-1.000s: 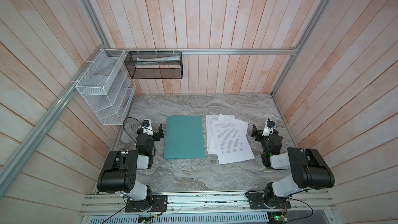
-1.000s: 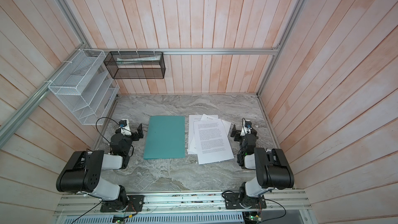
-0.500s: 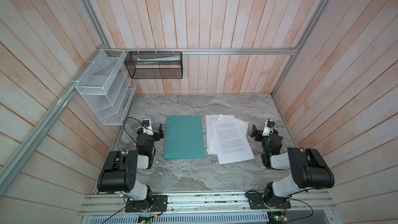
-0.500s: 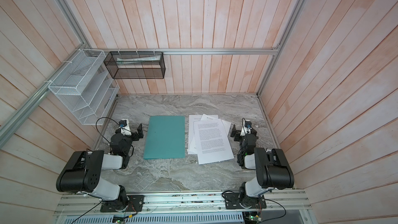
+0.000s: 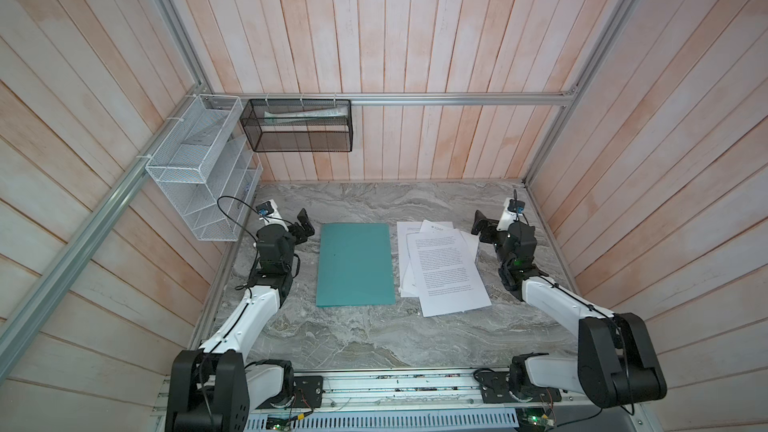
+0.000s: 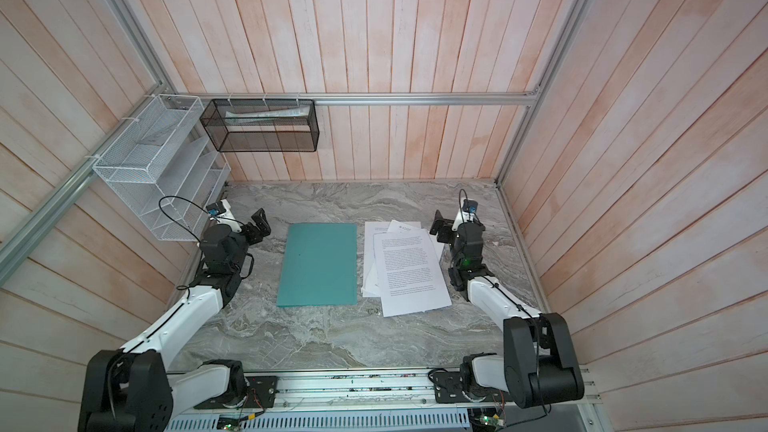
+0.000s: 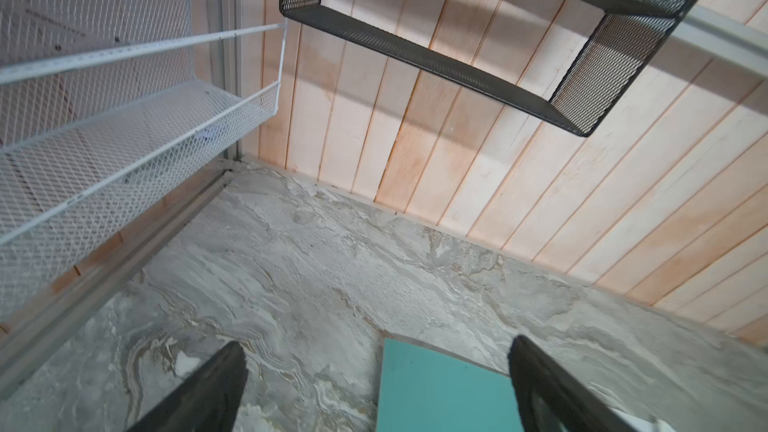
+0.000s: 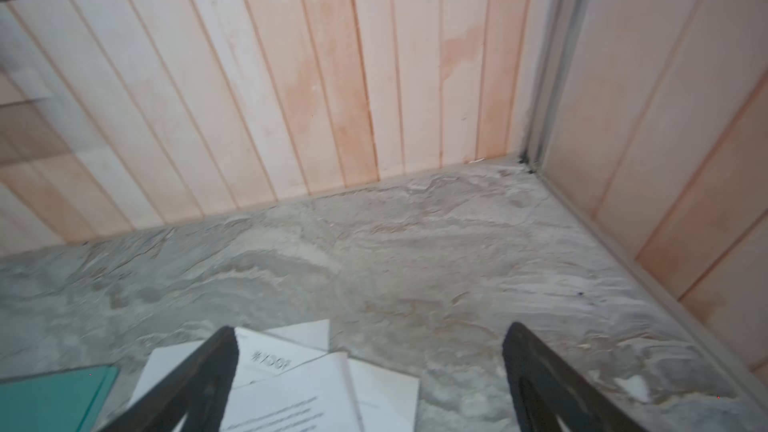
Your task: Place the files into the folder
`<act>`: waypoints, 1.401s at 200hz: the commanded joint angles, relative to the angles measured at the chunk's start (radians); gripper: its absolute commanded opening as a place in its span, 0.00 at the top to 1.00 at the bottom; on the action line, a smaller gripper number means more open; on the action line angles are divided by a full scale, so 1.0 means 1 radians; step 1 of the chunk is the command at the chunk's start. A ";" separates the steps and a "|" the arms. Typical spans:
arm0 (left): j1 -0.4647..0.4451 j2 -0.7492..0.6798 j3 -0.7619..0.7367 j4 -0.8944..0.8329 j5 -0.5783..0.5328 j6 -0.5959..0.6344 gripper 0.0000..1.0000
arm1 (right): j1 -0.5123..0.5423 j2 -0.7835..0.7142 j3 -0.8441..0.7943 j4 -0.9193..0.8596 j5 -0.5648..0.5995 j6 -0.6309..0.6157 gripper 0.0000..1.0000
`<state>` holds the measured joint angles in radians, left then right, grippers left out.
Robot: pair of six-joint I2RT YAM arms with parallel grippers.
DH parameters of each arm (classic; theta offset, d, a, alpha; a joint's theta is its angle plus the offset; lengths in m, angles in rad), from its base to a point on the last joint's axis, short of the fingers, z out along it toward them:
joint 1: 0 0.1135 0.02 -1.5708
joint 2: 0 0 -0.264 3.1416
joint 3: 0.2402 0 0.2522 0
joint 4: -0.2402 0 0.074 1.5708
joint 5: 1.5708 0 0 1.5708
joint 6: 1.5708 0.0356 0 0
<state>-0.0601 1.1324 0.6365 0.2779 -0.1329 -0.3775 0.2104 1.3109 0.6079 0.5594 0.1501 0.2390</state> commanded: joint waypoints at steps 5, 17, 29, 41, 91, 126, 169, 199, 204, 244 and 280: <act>-0.042 -0.191 -0.056 -0.304 0.087 -0.240 0.00 | 0.082 -0.001 0.075 -0.192 -0.129 0.130 0.02; -0.072 -0.300 -0.106 -0.358 0.098 -0.332 0.00 | 0.111 0.005 0.095 -0.213 -0.232 0.182 0.04; -0.110 -0.406 -0.166 -0.395 0.118 -0.431 0.00 | 0.135 0.018 0.112 -0.224 -0.328 0.232 0.07; -0.158 -0.520 -0.240 -0.418 0.123 -0.546 0.02 | 0.151 0.035 0.125 -0.229 -0.423 0.270 0.10; -0.413 -0.867 -0.505 -0.508 -0.011 -0.905 0.06 | 0.220 0.126 0.133 -0.176 -0.671 0.388 0.24; -0.516 -0.854 -0.571 -0.486 -0.053 -0.986 0.07 | 0.248 0.176 0.105 -0.105 -0.707 0.441 0.29; -0.526 -0.764 -0.615 -0.417 -0.017 -1.043 0.08 | 0.250 0.192 0.074 -0.062 -0.710 0.485 0.31; -0.527 -0.722 -0.623 -0.395 -0.010 -1.050 0.09 | 0.250 0.192 0.055 -0.052 -0.704 0.500 0.32; -0.527 -0.718 -0.629 -0.388 -0.010 -1.054 0.09 | 0.250 0.192 0.052 -0.048 -0.704 0.501 0.32; -0.529 -0.733 -0.693 -0.297 -0.024 -1.099 0.13 | 0.248 0.212 0.039 -0.009 -0.722 0.523 0.34; -0.528 -0.729 -0.729 -0.239 -0.051 -1.116 0.17 | 0.239 0.239 0.037 0.020 -0.748 0.538 0.35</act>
<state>-0.5838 0.4057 0.0143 -0.0238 -0.1539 -1.4693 0.4564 1.5249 0.6525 0.5365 -0.5644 0.7593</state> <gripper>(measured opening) 0.841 0.651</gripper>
